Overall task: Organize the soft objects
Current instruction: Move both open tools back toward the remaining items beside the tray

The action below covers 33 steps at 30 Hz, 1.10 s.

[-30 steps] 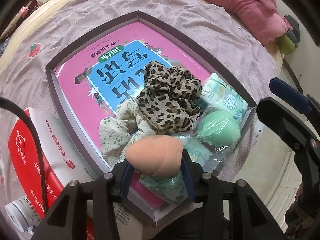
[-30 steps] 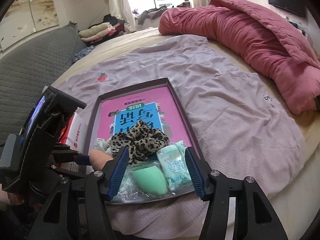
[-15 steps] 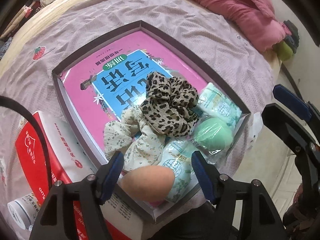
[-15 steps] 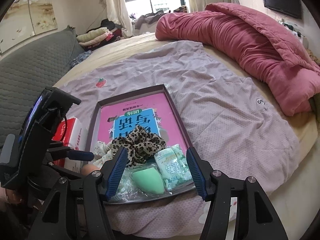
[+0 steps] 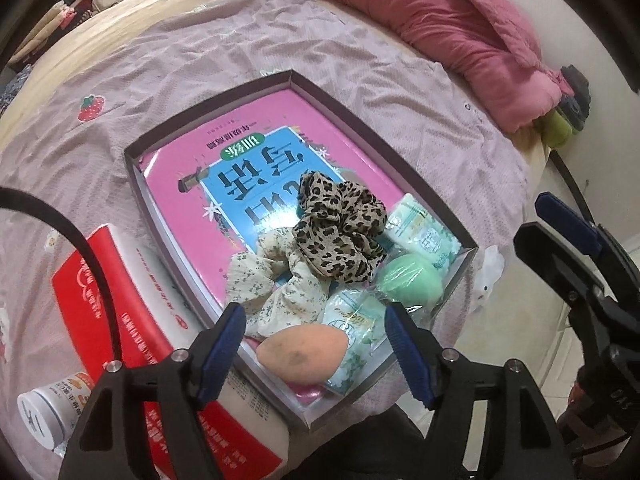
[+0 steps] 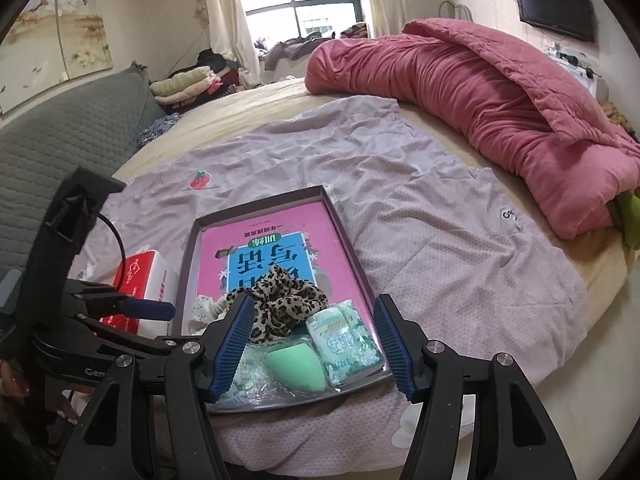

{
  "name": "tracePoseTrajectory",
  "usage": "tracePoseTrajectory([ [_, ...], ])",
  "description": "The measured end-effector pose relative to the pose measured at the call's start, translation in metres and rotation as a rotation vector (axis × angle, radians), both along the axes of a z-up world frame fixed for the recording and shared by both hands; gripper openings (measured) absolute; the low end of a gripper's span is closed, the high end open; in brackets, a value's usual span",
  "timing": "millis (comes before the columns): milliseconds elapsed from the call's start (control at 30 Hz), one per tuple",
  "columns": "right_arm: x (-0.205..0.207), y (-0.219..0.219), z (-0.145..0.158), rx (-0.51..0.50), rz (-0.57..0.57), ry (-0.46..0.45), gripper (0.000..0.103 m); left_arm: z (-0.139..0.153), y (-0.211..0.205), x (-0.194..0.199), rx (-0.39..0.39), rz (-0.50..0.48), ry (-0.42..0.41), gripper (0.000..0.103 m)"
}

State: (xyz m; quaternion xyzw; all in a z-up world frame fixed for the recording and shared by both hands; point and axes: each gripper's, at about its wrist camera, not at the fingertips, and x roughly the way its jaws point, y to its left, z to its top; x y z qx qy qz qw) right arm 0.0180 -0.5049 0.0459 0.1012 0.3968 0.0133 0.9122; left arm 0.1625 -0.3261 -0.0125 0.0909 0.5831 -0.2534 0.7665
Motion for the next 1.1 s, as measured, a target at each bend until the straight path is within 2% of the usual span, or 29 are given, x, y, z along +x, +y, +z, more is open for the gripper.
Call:
tracePoseTrajectory([
  [67,-0.001,0.002,0.003,-0.008,-0.003,-0.007,0.065,0.006,0.002,-0.002,-0.007,0.000,-0.010,0.076],
  [133,-0.002,0.003,0.005,-0.016,-0.006,-0.012,0.072,0.010,0.004,-0.003,0.002,0.001,-0.020,0.076],
  [300,-0.006,0.003,0.013,-0.045,-0.032,-0.035,0.072,0.024,0.005,-0.011,0.022,-0.004,-0.075,0.076],
  [533,-0.014,0.002,0.024,-0.079,-0.084,-0.061,0.073,0.038,0.014,-0.020,0.026,0.002,-0.112,0.078],
  [733,-0.021,0.003,0.037,-0.069,-0.122,-0.089,0.075,0.047,0.026,-0.032,0.021,0.019,-0.134,0.079],
  [1100,-0.025,0.033,0.064,-0.084,-0.078,-0.134,0.075,0.081,0.067,-0.049,-0.018,0.056,-0.177,0.079],
])
